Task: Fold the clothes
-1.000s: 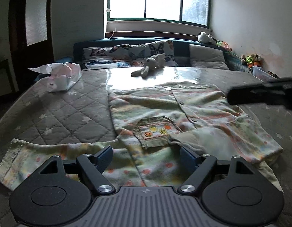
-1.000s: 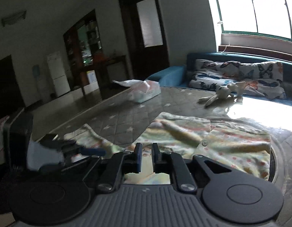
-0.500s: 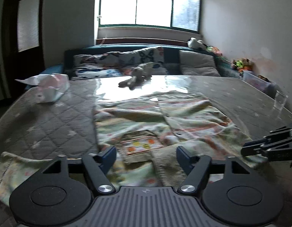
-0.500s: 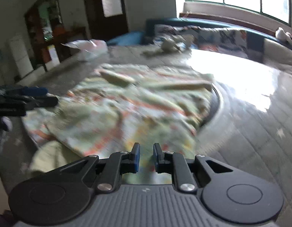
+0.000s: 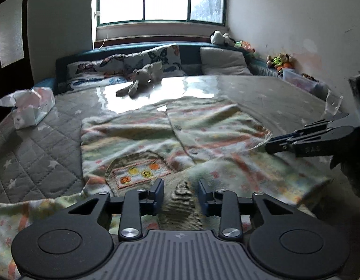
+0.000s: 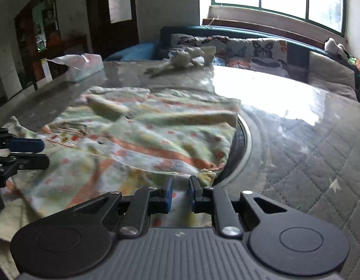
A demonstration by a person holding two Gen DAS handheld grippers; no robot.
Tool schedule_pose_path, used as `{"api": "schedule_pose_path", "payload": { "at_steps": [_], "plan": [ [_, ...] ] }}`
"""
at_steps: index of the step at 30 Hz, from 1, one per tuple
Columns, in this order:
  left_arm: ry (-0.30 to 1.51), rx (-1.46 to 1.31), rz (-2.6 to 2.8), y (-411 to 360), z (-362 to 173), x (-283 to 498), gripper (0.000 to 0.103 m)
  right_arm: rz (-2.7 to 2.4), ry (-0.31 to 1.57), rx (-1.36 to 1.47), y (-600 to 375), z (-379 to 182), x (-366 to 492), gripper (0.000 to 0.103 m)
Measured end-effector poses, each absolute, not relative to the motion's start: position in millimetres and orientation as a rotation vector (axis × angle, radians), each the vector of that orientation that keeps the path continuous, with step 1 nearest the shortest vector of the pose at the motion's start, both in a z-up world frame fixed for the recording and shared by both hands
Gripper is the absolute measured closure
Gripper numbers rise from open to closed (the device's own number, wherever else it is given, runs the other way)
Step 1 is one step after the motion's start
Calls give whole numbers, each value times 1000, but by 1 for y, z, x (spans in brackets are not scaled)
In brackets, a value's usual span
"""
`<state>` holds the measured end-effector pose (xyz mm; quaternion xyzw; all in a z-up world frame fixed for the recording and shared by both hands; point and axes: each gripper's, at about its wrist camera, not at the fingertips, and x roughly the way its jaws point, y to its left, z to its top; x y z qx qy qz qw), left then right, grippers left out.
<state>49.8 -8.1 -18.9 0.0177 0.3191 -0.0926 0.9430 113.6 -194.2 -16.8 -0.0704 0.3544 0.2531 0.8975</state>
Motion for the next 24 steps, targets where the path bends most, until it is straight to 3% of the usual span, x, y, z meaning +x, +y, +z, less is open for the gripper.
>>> {"api": "schedule_pose_path", "payload": {
  "at_steps": [12, 15, 24],
  "plan": [
    [629, -6, -146, 10, -12, 38, 66, 623, 696, -178, -169, -3, 92, 88],
    [613, -20, -86, 27, -5, 27, 56, 680, 681, -190, -150, 2, 89, 88],
    [622, -106, 201, 106, -1, -5, 50, 810, 655, -243, -97, 0, 78, 85]
  ]
}}
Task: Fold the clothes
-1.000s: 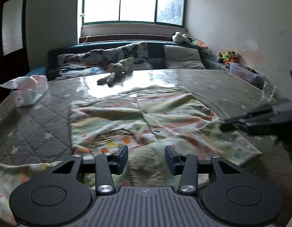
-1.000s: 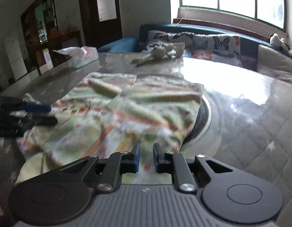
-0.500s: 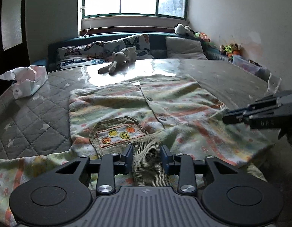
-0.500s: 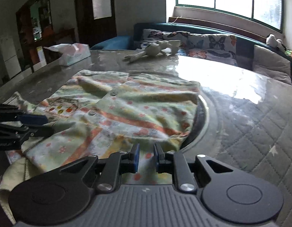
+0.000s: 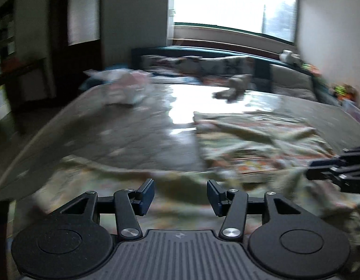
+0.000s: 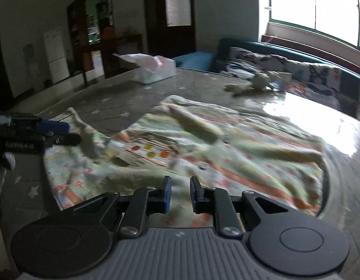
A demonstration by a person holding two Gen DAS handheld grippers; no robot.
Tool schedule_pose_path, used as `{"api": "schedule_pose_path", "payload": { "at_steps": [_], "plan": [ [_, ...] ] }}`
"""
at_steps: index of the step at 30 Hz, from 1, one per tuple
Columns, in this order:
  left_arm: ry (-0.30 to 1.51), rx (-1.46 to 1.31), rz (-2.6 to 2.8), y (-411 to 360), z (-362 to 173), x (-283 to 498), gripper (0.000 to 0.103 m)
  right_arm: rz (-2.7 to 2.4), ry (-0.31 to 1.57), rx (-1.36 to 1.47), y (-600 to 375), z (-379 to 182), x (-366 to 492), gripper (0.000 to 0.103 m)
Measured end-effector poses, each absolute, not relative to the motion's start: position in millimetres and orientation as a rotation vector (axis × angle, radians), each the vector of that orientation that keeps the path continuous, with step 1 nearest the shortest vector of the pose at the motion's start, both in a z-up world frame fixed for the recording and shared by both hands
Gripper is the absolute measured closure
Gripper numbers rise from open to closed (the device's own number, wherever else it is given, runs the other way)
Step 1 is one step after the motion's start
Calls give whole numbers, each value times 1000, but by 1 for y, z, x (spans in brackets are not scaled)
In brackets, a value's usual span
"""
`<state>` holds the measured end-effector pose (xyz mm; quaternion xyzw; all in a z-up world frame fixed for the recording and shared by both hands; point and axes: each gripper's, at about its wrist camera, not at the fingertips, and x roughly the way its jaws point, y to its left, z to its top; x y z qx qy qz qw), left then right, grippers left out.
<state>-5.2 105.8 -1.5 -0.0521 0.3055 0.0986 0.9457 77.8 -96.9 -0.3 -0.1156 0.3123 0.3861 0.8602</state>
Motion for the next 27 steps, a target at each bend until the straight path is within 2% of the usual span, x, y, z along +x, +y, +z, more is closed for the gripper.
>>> {"api": "schedule_pose_path", "payload": {
  "at_steps": [6, 17, 20, 23, 25, 27],
  "plan": [
    [642, -181, 392, 156, -10, -28, 50, 848, 676, -301, -75, -16, 73, 84],
    [653, -266, 613, 209, -19, -33, 51, 880, 660, -318, -78, -10, 58, 84],
    [666, -288, 621, 216, -22, -29, 59, 876, 652, -307, -82, -7, 56, 84],
    [658, -294, 629, 218, -23, -27, 60, 868, 642, -302, -88, -3, 54, 83],
    [651, -293, 634, 218, -24, -26, 70, 861, 638, -296, -92, -1, 53, 83],
    [644, -291, 640, 218, -25, -26, 74, 851, 638, -287, -97, -1, 53, 83]
  ]
}}
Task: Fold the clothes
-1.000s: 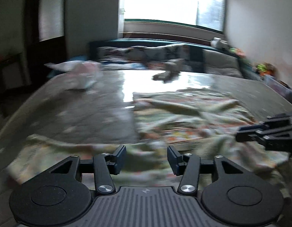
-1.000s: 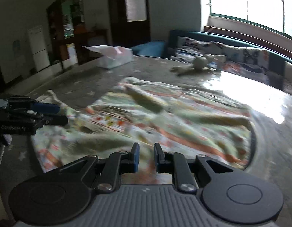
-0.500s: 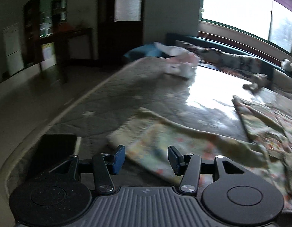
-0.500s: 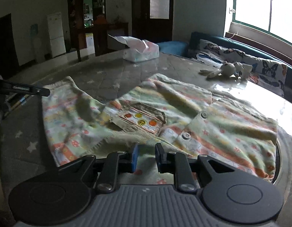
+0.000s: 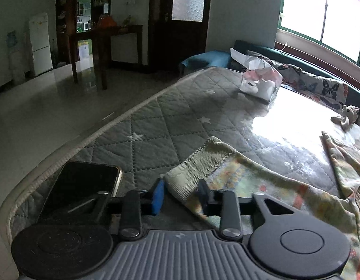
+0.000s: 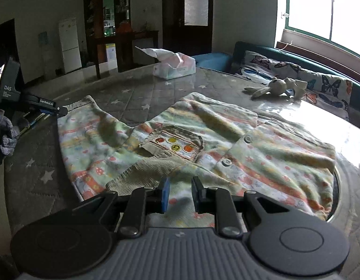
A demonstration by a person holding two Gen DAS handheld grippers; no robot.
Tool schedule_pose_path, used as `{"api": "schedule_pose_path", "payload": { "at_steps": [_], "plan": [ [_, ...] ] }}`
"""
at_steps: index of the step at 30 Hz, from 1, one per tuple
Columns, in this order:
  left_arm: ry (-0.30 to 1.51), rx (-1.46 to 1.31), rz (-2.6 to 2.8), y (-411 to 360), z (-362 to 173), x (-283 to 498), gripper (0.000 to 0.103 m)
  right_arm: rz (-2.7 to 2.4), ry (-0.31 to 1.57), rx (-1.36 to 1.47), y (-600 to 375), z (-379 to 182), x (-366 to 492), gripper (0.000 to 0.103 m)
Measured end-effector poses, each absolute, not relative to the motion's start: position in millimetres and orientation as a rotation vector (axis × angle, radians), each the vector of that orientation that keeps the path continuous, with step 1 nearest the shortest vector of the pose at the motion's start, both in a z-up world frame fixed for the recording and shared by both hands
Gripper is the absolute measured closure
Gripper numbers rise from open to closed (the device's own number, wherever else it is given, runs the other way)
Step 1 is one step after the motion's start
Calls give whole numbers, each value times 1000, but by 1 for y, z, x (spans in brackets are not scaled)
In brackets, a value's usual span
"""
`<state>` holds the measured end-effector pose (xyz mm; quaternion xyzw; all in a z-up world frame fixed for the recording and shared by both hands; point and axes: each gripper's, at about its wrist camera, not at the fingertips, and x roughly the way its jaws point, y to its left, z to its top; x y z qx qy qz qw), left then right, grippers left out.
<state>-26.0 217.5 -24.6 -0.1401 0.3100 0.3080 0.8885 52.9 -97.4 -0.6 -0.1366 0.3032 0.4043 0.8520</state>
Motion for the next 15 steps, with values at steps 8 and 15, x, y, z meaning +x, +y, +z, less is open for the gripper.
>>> {"api": "schedule_pose_path", "payload": {
  "at_steps": [8, 15],
  "plan": [
    [575, -325, 589, 207, -16, -29, 95, 802, 636, -238, -119, 2, 53, 83],
    [454, -324, 334, 154, 36, -25, 95, 740, 625, -189, -141, 7, 54, 83]
  ]
}}
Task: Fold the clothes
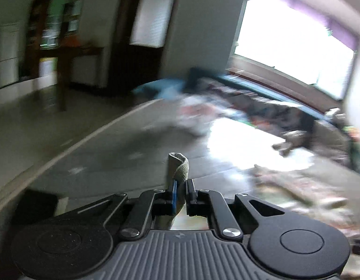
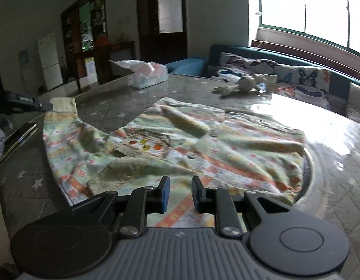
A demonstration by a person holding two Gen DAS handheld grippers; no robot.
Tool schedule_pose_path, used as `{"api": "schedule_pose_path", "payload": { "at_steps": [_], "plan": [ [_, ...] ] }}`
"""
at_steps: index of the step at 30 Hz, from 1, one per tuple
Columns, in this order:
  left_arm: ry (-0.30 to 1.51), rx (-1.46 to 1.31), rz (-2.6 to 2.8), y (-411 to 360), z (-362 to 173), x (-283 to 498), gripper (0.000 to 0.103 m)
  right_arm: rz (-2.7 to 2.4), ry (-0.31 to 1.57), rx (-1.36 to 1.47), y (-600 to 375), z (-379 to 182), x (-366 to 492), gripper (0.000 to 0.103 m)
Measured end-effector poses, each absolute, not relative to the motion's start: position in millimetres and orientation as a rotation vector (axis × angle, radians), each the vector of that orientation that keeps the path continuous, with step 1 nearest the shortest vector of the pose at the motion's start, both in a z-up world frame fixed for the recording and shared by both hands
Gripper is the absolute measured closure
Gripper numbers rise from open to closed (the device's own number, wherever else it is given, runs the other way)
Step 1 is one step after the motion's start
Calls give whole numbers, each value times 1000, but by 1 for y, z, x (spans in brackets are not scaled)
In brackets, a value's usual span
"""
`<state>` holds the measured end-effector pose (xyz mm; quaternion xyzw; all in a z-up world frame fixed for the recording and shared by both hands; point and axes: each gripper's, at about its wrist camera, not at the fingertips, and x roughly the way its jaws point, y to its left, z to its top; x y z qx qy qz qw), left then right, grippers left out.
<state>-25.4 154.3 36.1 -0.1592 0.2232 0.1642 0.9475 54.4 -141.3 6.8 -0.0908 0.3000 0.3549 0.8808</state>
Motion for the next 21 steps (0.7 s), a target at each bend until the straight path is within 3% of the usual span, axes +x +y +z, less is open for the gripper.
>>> {"api": "schedule_pose_path", "payload": {
  "at_steps": [10, 21],
  "plan": [
    [390, -267, -165, 31, 80, 6, 96, 619, 623, -99, -186, 7, 61, 83],
    [516, -184, -401, -58, 45, 38, 94, 522, 626, -37, -225, 5, 65, 83]
  ]
}}
